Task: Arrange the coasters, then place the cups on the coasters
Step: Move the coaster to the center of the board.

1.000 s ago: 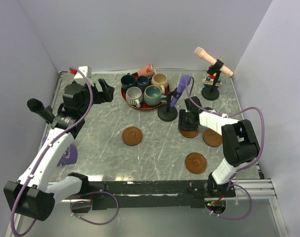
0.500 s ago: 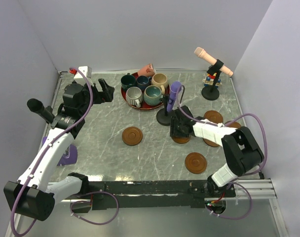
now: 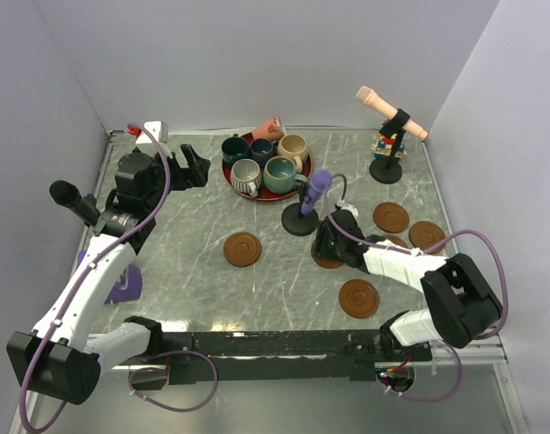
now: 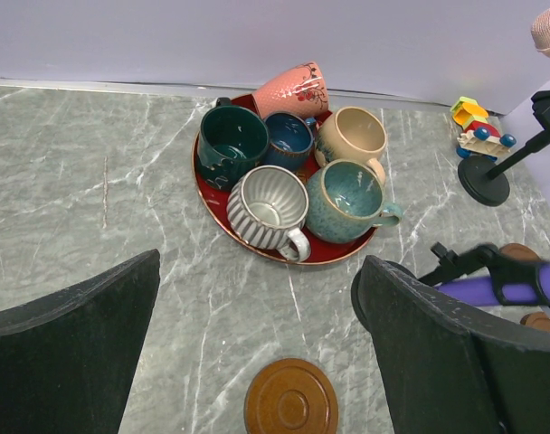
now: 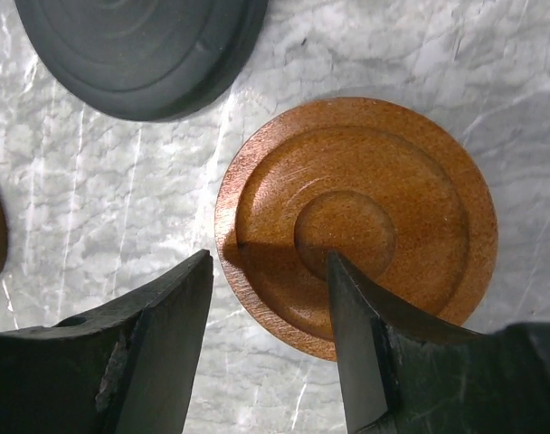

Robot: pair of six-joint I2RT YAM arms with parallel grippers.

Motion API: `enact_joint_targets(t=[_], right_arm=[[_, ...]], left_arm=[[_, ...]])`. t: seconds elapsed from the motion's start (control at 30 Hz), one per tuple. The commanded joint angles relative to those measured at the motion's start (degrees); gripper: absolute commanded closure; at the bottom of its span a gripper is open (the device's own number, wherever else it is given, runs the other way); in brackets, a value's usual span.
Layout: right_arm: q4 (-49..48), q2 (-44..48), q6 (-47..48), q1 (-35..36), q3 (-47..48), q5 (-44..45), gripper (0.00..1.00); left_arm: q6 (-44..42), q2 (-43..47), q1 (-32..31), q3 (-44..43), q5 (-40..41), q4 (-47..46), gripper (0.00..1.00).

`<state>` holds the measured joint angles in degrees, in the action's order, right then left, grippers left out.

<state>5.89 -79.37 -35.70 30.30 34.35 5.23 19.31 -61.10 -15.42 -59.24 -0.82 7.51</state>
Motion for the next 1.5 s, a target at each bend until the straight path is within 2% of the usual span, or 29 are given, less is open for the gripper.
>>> enact_joint_targets(t=[0.0,0.23,0.5,0.93,1.47], right_arm=[[6.9,0.5,-4.7,2.6,-5.3,-1.9,0.4],[6.6,6.2,-7.2,4.8,-9.7,0.0,0.4],[5.4,5.5,-9.8,9.9,-10.9,0.4,0.42],[7.3,5.7,-11.8,18.9,-7.8,6.6,0.44],[6.9,-3.4,-13.5,31.7,-0.7,5.8,0.45]], left_arm=[[0.5,0.5,-0.1,-0.3,-0.9,-2.3,0.04],[0.6,0.5,-0.1,-0.2,-0.9,-2.3,0.03],[0.5,0.6,-0.1,-0.1,-0.3,-2.3,0.03],[0.5,0.1,-0.1,-0.1,-0.3,-2.3,0.03],[0.5,0.0,-0.2,0.0,0.0,-2.2,0.03]])
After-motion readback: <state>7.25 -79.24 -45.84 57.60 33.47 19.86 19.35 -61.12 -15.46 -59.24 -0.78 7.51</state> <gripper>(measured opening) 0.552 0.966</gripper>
